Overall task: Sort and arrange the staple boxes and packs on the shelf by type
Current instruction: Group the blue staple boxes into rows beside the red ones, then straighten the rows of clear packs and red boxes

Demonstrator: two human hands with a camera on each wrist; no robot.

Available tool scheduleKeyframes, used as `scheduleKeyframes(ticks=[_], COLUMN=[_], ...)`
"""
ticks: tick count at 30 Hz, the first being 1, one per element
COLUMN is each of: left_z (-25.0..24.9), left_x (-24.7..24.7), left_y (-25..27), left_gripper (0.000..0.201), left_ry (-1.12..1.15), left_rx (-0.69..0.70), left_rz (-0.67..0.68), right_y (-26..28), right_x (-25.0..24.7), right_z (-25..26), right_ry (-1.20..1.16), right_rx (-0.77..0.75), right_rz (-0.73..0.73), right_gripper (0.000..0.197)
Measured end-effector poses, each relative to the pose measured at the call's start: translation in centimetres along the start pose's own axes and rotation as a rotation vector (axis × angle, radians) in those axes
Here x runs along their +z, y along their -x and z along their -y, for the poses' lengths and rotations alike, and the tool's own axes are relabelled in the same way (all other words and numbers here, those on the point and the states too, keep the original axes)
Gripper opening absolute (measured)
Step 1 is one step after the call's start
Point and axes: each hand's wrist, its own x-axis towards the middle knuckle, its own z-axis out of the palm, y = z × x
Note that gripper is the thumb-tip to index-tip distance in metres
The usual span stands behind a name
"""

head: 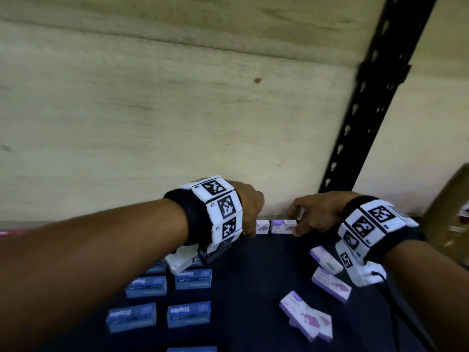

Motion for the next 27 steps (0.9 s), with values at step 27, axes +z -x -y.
scheduleKeyframes(ticks=[27], left_z=[-5.8], left_x=[2.0], left_y=[4.1], left_gripper=[0.029], left_ry=[0.256], left_rx=[0.469], left_rz=[0.150], right_y=[5.3], right_x=[3.5], right_z=[-1.5], right_ry=[0.084], right_rx=[0.102], right_rz=[-0.027], right_gripper=[0.030])
